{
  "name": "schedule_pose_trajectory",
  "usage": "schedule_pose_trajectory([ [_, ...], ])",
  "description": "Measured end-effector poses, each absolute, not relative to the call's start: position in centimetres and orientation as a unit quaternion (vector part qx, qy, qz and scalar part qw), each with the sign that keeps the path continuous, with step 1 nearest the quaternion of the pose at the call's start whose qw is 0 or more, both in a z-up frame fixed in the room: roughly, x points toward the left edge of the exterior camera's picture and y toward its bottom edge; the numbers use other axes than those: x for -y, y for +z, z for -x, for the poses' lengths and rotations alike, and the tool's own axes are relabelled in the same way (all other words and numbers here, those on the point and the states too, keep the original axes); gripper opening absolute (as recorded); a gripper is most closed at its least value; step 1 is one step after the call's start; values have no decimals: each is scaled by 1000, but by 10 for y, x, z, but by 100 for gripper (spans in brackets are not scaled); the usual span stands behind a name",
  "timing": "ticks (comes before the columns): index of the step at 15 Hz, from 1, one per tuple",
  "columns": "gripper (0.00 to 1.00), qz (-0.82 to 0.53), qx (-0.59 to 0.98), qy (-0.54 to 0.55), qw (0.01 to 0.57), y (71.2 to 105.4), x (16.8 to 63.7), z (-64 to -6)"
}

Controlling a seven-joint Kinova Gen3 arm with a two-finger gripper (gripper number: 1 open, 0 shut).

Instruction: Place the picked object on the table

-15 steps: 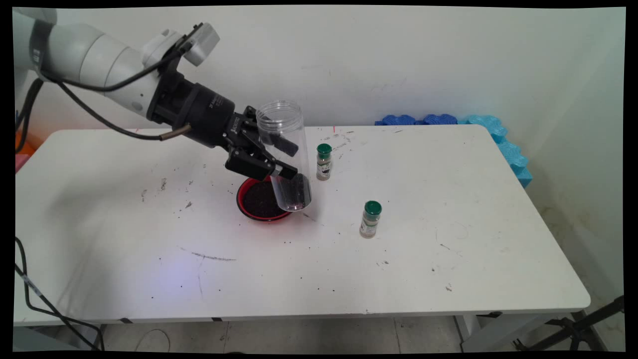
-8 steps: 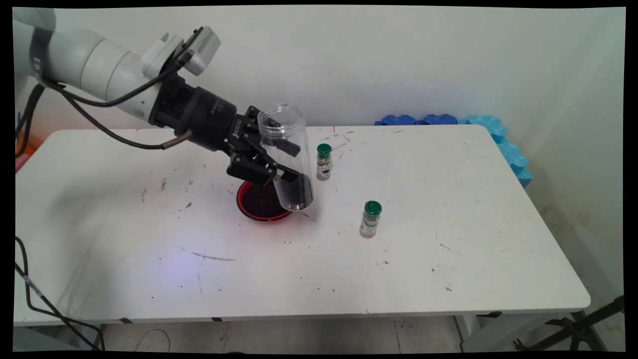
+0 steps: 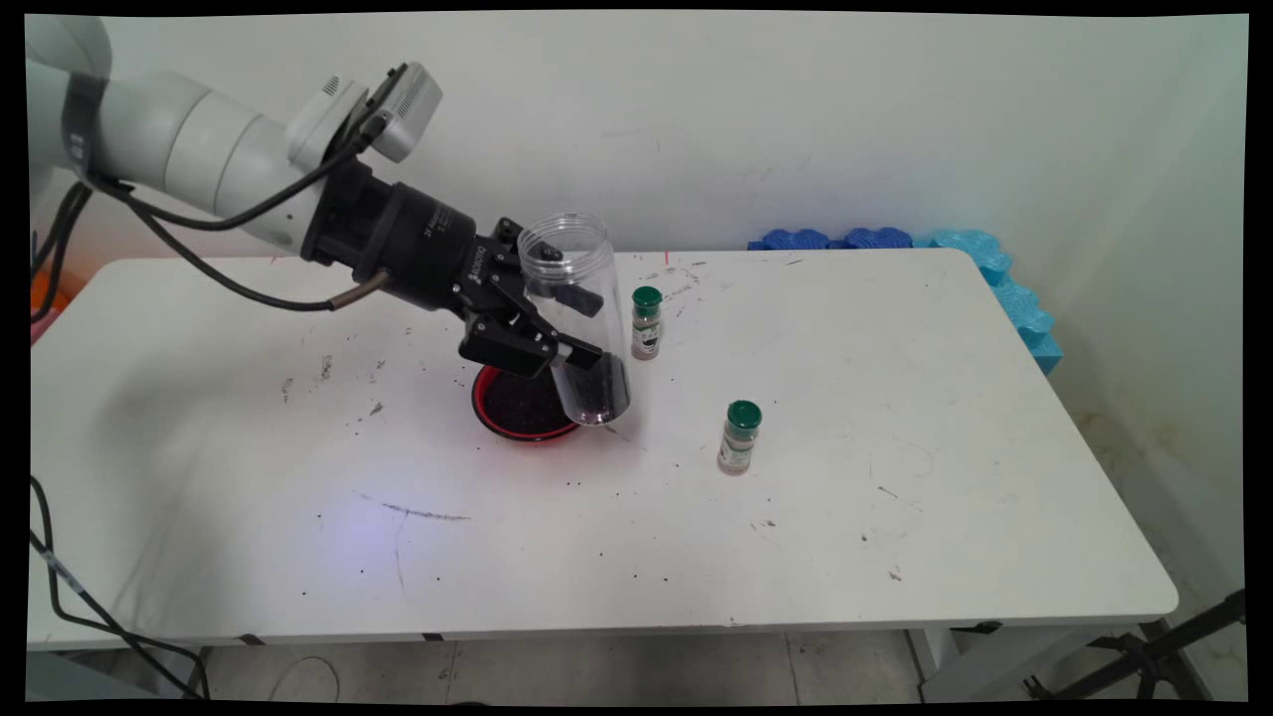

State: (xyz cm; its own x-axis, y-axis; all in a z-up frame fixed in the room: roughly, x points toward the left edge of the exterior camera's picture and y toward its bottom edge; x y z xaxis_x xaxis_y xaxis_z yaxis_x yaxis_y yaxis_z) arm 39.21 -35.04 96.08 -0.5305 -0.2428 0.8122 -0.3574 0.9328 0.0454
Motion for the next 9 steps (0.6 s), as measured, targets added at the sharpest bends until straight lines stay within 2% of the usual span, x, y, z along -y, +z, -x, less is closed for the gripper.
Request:
schedule_pose_trajectory([
  [4, 0, -183, 869, 63, 455, 946, 345, -387],
  [9, 0, -192, 869, 64, 452, 909, 335, -380],
])
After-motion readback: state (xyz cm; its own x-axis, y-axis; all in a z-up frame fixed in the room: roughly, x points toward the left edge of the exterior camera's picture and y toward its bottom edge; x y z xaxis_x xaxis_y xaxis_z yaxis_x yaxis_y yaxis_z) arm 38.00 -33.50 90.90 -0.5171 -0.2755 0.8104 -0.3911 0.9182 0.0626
